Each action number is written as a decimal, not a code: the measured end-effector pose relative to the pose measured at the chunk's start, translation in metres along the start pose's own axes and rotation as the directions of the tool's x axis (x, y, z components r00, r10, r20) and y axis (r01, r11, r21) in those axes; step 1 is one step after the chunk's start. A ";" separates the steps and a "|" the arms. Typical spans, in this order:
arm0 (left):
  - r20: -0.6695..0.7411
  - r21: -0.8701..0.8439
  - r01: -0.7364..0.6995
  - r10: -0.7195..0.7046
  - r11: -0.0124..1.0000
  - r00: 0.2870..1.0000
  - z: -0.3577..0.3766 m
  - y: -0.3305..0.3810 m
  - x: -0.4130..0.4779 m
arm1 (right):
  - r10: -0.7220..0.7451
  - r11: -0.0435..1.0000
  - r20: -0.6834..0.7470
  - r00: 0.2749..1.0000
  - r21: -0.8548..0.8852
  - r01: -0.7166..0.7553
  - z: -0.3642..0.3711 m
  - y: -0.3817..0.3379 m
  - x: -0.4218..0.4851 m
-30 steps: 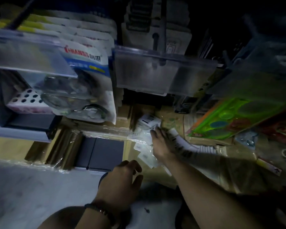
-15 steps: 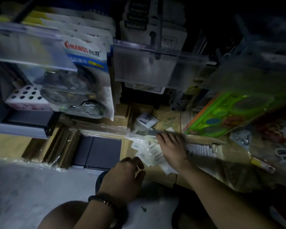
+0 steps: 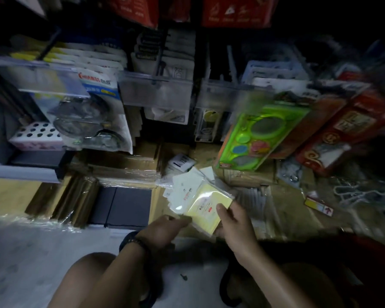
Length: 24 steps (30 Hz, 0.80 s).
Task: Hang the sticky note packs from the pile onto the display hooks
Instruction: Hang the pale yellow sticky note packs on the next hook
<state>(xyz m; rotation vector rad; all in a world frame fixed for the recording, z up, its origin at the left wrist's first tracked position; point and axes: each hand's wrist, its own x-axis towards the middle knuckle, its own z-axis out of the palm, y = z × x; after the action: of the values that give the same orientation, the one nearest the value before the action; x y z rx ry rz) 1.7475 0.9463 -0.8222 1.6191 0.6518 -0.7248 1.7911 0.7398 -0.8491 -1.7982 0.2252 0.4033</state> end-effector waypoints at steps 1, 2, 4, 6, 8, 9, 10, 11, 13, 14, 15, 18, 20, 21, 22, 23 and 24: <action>0.051 -0.105 0.030 -0.025 0.994 0.998 0.003 0.001 -0.005 | 0.039 0.993 0.003 0.999 0.111 -0.039 -0.005 0.004 -0.007; 0.077 -0.204 0.041 -0.025 0.978 0.997 0.006 0.003 -0.010 | 0.084 0.969 0.005 0.996 0.233 -0.083 -0.010 0.006 -0.015; 0.088 -0.362 0.031 0.001 0.931 0.996 0.016 0.005 -0.016 | 0.164 0.886 0.065 0.984 0.429 -0.175 -0.016 0.004 -0.027; 0.116 -0.478 0.017 0.044 0.878 0.992 0.024 0.008 -0.017 | 0.176 0.846 0.103 0.979 0.492 -0.204 -0.015 -0.001 -0.032; 0.133 -0.580 -0.023 0.123 0.814 0.984 0.025 0.011 -0.019 | 0.171 0.843 0.088 0.981 0.503 -0.192 -0.014 -0.005 -0.031; 0.125 -0.621 -0.052 0.164 0.782 0.979 0.025 0.012 -0.019 | 0.166 0.848 0.088 0.982 0.495 -0.188 -0.014 -0.008 -0.031; 0.118 -0.653 -0.075 0.199 0.753 0.973 0.026 0.013 -0.020 | 0.158 0.858 0.089 0.983 0.480 -0.181 -0.015 -0.009 -0.031; 0.107 -0.668 -0.093 0.220 0.738 0.970 0.027 0.014 -0.021 | 0.143 0.876 0.087 0.986 0.453 -0.167 -0.017 -0.009 -0.032; 0.084 -0.666 -0.121 0.235 0.736 0.968 0.030 0.013 -0.024 | 0.110 0.918 0.059 0.992 0.376 -0.124 -0.024 -0.008 -0.034; 0.066 -0.661 -0.133 0.234 0.739 0.970 0.032 0.012 -0.024 | 0.085 0.939 0.027 0.996 0.331 -0.089 -0.029 -0.006 -0.033; 0.050 -0.657 -0.139 0.227 0.741 0.973 0.034 0.012 -0.023 | 0.047 0.956 -0.016 0.999 0.291 -0.040 -0.034 -0.006 -0.032; 0.022 -0.616 -0.147 0.204 0.774 0.979 0.040 0.013 -0.025 | -0.084 0.975 -0.057 0.995 0.199 0.094 -0.052 -0.012 -0.028; 0.021 -0.591 -0.145 0.195 0.793 0.981 0.045 0.014 -0.031 | -0.115 0.978 -0.026 0.993 0.172 0.117 -0.057 -0.014 -0.028; 0.029 -0.586 -0.136 0.188 0.799 0.982 0.048 0.015 -0.035 | -0.114 0.979 -0.032 0.993 0.164 0.118 -0.057 -0.013 -0.028; 0.030 -0.575 -0.137 0.188 0.807 0.982 0.049 0.017 -0.041 | -0.113 0.981 -0.040 0.993 0.153 0.118 -0.057 -0.011 -0.031; 0.027 -0.559 -0.146 0.194 0.816 0.981 0.050 0.019 -0.046 | -0.119 0.982 -0.037 0.992 0.145 0.123 -0.057 -0.009 -0.033; 0.028 -0.544 -0.156 0.204 0.824 0.979 0.049 0.019 -0.051 | -0.119 0.984 -0.037 0.992 0.128 0.123 -0.056 -0.008 -0.035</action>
<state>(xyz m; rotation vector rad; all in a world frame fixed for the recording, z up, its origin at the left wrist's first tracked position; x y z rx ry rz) 1.7234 0.8939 -0.7768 1.0981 0.5669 -0.4133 1.7698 0.6858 -0.8162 -1.6804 0.1580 0.2697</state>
